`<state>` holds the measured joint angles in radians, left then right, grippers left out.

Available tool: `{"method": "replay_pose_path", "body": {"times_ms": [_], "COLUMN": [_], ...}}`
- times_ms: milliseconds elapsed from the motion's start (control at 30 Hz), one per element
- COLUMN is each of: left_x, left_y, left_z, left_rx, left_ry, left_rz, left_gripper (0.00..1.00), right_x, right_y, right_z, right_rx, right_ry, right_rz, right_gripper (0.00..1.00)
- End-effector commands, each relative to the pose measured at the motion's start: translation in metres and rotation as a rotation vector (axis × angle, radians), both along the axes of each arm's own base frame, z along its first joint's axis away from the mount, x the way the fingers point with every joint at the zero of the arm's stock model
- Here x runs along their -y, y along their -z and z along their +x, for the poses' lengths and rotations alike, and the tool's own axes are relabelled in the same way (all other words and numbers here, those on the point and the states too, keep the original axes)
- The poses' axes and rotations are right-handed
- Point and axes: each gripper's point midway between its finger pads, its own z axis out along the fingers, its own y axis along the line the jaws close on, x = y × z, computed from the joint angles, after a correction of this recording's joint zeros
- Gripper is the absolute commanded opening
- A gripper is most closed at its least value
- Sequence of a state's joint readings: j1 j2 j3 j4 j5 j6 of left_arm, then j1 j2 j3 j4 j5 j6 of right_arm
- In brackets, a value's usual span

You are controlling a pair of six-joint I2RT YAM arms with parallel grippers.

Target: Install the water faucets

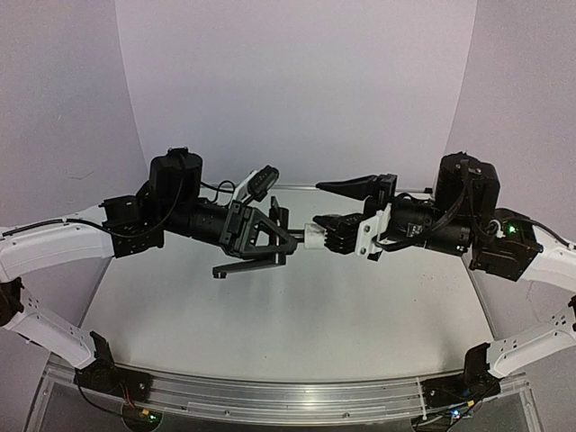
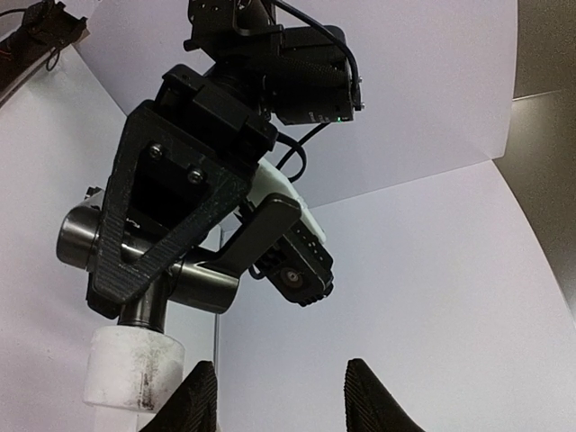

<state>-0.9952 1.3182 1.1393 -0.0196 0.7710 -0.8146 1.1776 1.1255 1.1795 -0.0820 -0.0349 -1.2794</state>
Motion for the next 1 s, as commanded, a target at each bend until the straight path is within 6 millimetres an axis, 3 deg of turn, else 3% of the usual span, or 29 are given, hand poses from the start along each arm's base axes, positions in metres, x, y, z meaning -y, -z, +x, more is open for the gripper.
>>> {"method": "replay_pose_path", "body": {"times_ms": [0, 367, 633, 967], "left_x": [-0.007, -0.011, -0.012, -0.015], "left_y": [-0.059, -0.075, -0.083, -0.092], "left_z": [-0.026, -0.039, -0.040, -0.047], "left_rx": [0.126, 0.144, 0.146, 0.153], "left_ry": [0.099, 0.138, 0.141, 0.184], "left_rz": [-0.171, -0.220, -0.244, -0.281], "left_gripper": [0.00, 0.00, 0.00, 0.00], "right_x": [0.004, 0.005, 0.008, 0.010], "right_y": [0.016, 0.026, 0.041, 0.059], "right_z": [0.006, -0.006, -0.028, -0.037], "right_rx": [-0.015, -0.046, -0.118, -0.154], "right_ry": [0.029, -0.038, -0.142, -0.184], "right_rz": [-0.051, -0.081, -0.136, -0.200], "right_gripper": [0.46, 0.46, 0.34, 0.23]}}
